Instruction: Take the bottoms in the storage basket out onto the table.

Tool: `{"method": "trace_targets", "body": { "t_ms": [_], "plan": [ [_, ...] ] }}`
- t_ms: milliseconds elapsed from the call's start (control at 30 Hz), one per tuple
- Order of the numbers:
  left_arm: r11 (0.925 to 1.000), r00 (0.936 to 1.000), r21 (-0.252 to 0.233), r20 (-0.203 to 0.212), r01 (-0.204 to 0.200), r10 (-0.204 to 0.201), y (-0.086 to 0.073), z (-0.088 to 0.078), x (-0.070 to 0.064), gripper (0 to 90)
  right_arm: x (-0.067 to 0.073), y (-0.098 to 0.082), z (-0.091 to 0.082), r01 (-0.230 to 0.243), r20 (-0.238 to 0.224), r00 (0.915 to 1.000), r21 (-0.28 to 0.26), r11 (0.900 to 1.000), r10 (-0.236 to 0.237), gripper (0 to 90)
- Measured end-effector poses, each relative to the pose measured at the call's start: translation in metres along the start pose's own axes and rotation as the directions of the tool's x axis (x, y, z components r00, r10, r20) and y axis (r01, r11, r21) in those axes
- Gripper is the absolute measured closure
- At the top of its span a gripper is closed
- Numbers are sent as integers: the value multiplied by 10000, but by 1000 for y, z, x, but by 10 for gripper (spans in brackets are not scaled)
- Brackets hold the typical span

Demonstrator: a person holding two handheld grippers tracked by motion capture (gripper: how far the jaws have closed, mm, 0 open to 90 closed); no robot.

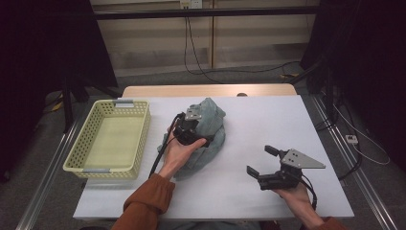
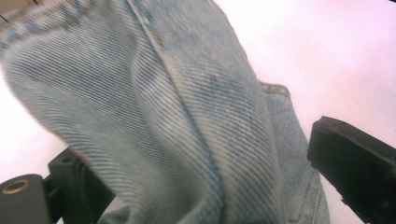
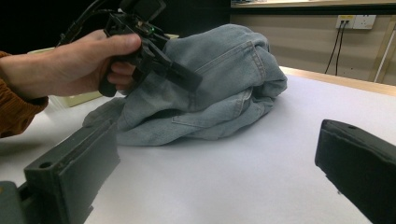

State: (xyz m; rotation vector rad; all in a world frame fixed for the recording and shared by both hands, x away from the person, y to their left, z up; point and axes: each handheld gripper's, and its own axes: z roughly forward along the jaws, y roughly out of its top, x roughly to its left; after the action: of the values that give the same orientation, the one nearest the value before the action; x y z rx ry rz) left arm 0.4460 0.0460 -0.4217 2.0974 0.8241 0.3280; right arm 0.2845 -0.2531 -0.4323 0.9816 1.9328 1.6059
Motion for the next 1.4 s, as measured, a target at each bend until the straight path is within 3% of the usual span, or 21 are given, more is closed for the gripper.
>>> {"method": "trace_targets", "body": {
  "t_ms": [200, 367, 500, 800, 833, 1000, 1067, 1267, 1400],
  "plan": [
    [9991, 9998, -420, -159, 73, -80, 2, -6, 2, 62, -1, 0, -1, -85, 31, 10000, -50, 10000, 86, 0],
    [9976, 9997, -678, -218, -137, 122, 4, -12, 3, 62, -2, -1, 0, -95, 21, 10000, -32, 9999, 95, 0],
    [9966, 9999, -820, -100, -86, 78, 5, -16, 2, 62, -3, -1, -1, -148, 36, 9999, -42, 9999, 148, 0],
    [9932, 9987, -1068, -244, -463, 439, 8, -27, -2, 62, -3, -1, 0, -118, 42, 9999, -15, 9999, 118, 0],
    [9900, 9973, -1247, -401, -661, 616, 10, -32, -4, 62, -3, -1, 0, -118, 44, 9999, -16, 9999, 118, 0],
    [9812, 9970, -1786, -402, -728, 666, 12, -42, -6, 63, -3, -1, 0, -103, 57, 9999, -3, 9999, 103, 0],
    [9794, 9957, -1831, -516, -855, 773, 13, -47, -9, 63, -3, -1, 0, -107, 63, 9999, -3, 9999, 107, 0],
    [9857, 9946, -1424, -639, -906, 822, 13, -51, -12, 59, -3, -1, -1, -111, 122, 9999, 10, 9999, 111, 0],
    [9860, 9955, -1378, -257, -942, 915, 12, -57, -17, 52, -2, -1, 0, -99, 127, 9999, 17, 9999, 99, 0]
  ]
}}
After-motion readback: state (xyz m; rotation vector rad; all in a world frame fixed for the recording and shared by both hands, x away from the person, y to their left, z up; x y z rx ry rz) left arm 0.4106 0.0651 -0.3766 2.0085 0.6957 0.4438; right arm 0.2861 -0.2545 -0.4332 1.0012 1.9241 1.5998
